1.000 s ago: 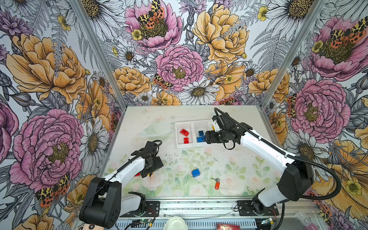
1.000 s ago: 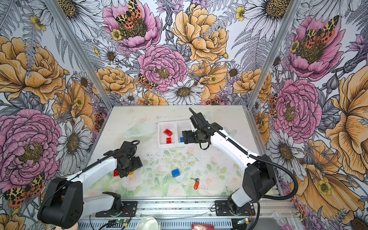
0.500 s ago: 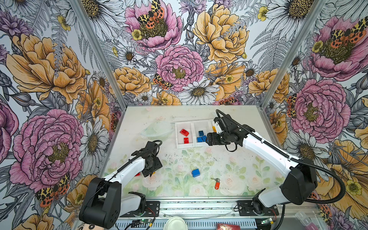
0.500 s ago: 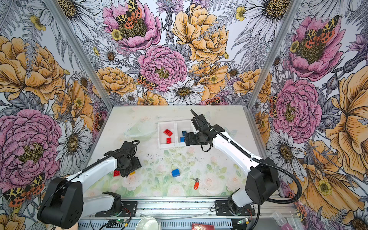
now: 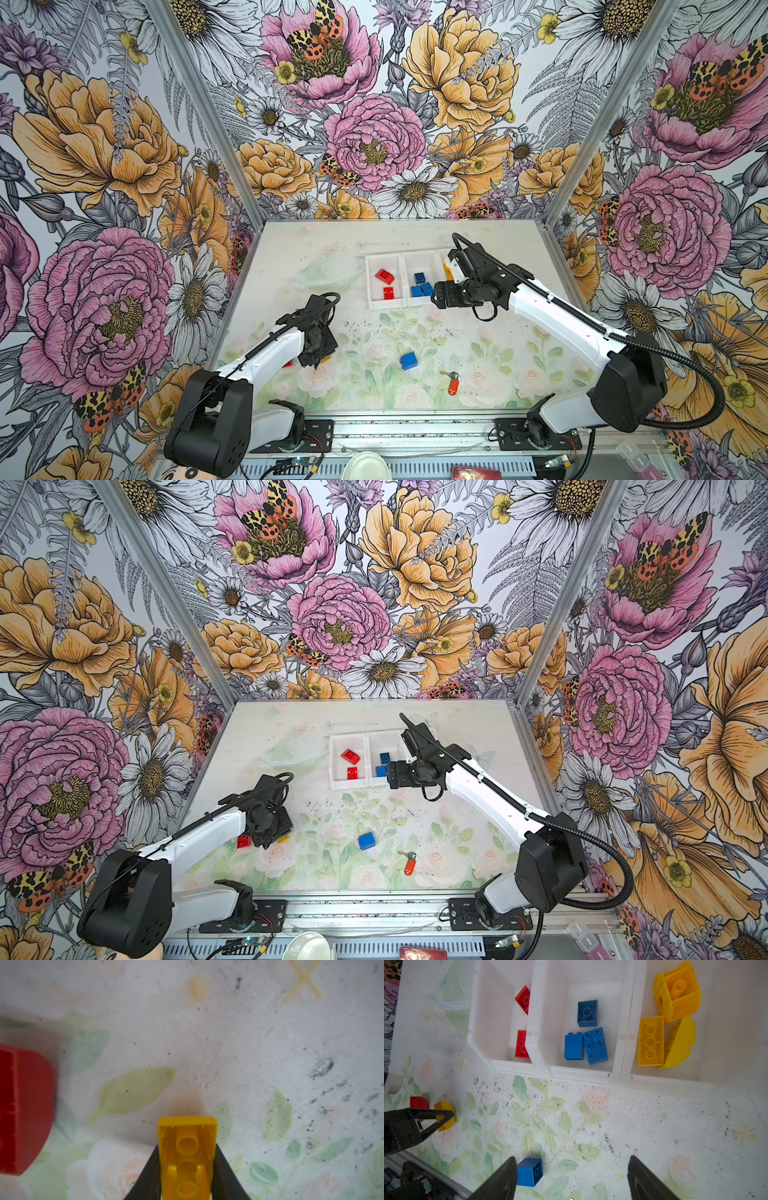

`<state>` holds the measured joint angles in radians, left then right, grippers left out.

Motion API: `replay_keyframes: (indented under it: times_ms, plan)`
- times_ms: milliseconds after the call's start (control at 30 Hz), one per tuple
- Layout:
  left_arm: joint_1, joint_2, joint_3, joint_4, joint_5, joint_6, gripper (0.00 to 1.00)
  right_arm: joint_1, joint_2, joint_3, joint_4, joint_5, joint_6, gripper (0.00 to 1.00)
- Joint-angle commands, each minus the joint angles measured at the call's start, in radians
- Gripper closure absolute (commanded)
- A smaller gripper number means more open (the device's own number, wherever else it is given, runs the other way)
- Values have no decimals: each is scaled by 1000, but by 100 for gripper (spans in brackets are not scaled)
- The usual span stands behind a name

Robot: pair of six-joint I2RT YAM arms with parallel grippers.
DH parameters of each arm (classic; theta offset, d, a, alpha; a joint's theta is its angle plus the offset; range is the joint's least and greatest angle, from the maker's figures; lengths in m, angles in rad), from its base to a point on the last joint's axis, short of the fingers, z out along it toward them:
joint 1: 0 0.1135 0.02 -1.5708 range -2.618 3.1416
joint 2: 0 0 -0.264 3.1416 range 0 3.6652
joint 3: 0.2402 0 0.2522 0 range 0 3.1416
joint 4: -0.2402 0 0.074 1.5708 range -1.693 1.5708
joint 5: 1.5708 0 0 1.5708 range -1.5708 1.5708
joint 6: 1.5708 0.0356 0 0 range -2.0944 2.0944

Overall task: Sort the legos into containers by color
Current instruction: Pick up the lego from the bottom-left of the table.

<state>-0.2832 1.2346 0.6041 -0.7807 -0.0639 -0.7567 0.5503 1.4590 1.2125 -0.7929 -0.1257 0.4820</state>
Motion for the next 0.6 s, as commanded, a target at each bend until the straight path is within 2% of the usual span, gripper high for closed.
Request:
replay_keyframes:
  times_ms: [0, 233, 567]
  plan:
    - [-13, -15, 42, -5, -23, 4, 70, -2, -32, -13, 22, 7, 13, 16]
    - [-56, -55, 108, -20, -28, 3, 74, -5, -50, -45, 38, 5, 22, 16]
    - [-244, -1, 333, -23, -33, 3, 75, -54, -138, -170, 73, -10, 69, 15]
